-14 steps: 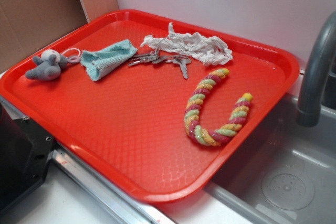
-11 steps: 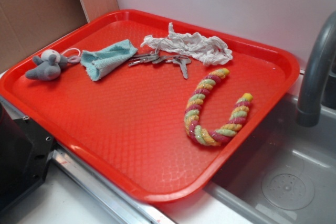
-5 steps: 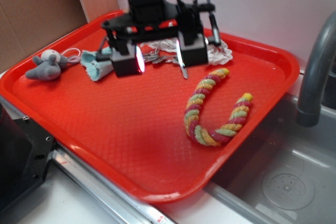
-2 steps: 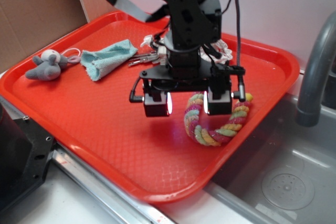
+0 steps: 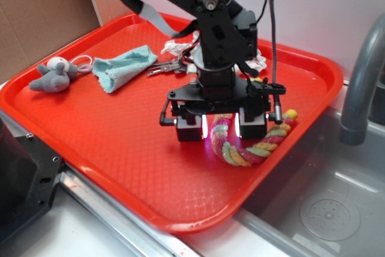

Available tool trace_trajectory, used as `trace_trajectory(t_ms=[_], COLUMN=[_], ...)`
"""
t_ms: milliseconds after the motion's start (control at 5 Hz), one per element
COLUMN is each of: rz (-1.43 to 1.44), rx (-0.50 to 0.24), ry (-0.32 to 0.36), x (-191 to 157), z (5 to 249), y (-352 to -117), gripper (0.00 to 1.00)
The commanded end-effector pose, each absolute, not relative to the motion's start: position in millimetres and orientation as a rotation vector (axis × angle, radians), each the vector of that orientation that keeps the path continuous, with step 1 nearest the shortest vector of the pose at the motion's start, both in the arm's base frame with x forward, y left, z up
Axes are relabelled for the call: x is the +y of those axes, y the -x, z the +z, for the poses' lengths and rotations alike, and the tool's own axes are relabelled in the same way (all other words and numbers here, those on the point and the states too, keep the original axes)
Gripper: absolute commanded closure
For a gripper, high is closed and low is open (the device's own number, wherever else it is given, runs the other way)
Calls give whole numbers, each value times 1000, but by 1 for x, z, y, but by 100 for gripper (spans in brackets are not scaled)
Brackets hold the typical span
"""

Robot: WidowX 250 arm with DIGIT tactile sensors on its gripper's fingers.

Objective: Grab the multicolored rope.

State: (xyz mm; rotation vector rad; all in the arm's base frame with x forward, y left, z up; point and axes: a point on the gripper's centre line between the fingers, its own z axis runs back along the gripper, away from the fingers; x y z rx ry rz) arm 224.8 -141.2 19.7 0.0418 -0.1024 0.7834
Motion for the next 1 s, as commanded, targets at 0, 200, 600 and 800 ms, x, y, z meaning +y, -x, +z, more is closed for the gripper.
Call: trace_trajectory(t_ms=[0,200,600,800], rz=[776,772,546,395], rx=[-66,-56,-24,38], ry=[-2,-13,-139,-89], x=[-133,-131,-117,-99], z=[10,8,92,140], y=[-226,-225,-222,-218], gripper=[100,100,100,100])
